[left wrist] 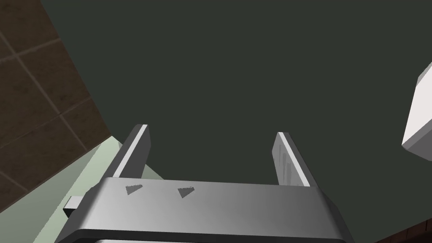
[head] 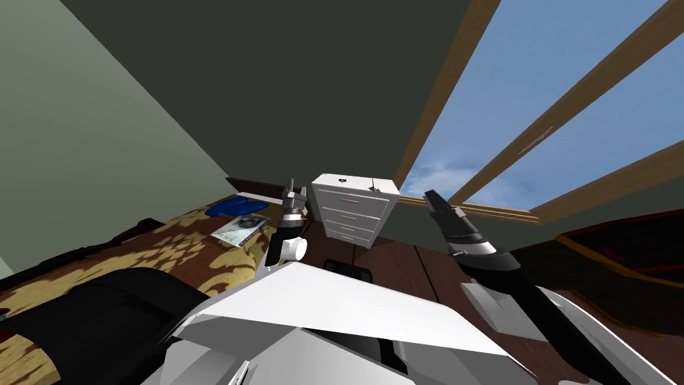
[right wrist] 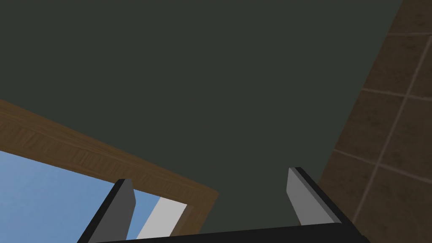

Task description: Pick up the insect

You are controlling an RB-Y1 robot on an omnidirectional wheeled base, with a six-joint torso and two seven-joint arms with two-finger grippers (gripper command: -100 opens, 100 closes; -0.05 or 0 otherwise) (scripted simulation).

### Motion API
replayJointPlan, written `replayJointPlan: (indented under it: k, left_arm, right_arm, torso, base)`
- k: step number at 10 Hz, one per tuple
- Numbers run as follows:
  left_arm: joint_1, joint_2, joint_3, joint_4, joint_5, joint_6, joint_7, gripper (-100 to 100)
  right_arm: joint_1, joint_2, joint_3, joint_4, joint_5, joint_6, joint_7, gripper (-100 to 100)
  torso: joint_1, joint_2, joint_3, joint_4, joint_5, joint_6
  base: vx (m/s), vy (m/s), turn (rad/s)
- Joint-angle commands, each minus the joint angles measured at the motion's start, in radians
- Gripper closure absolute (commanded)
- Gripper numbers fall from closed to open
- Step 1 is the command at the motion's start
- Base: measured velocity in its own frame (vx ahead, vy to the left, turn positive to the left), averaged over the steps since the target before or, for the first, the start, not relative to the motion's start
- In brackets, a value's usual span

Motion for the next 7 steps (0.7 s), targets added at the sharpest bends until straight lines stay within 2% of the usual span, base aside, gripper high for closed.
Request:
replayJointPlan:
  k: [1, 2, 4, 5, 7]
  left_arm:
    - [0.000, 0.000, 0.000, 0.000, 0.000, 0.000, 0.000, 0]
    - [0.000, 0.000, 0.000, 0.000, 0.000, 0.000, 0.000, 0]
    - [0.000, 0.000, 0.000, 0.000, 0.000, 0.000, 0.000, 0]
    - [0.000, 0.000, 0.000, 0.000, 0.000, 0.000, 0.000, 0]
    - [0.000, 0.000, 0.000, 0.000, 0.000, 0.000, 0.000, 0]
  right_arm:
    - [0.000, -0.038, 0.000, -0.001, -0.003, 0.004, 0.005, -100]
    - [0.005, -0.074, -0.013, -0.007, -0.030, 0.024, 0.031, -100]
    - [0.005, -0.124, -0.013, -0.007, -0.030, 0.024, 0.031, -100]
    - [0.011, -0.159, -0.026, -0.013, -0.057, 0.044, 0.058, -100]
    - [0.011, -0.213, -0.026, -0.013, -0.057, 0.044, 0.058, -100]
  torso:
    - [0.000, 0.000, 0.000, 0.000, 0.000, 0.000]
    - [-0.002, 0.000, 0.000, 0.000, 0.000, 0.000]
    - [0.000, 0.000, 0.000, 0.000, 0.000, 0.000]
    - [-0.002, 0.000, 0.000, 0.000, 0.000, 0.000]
    - [0.000, 0.000, 0.000, 0.000, 0.000, 0.000]
  base:
    - [-0.001, 0.021, -0.003]
    - [0.002, 0.049, -0.168]
    - [-0.003, 0.040, -0.031]
    - [-0.003, 0.044, -0.152]
    - [-0.002, 0.043, -0.038]
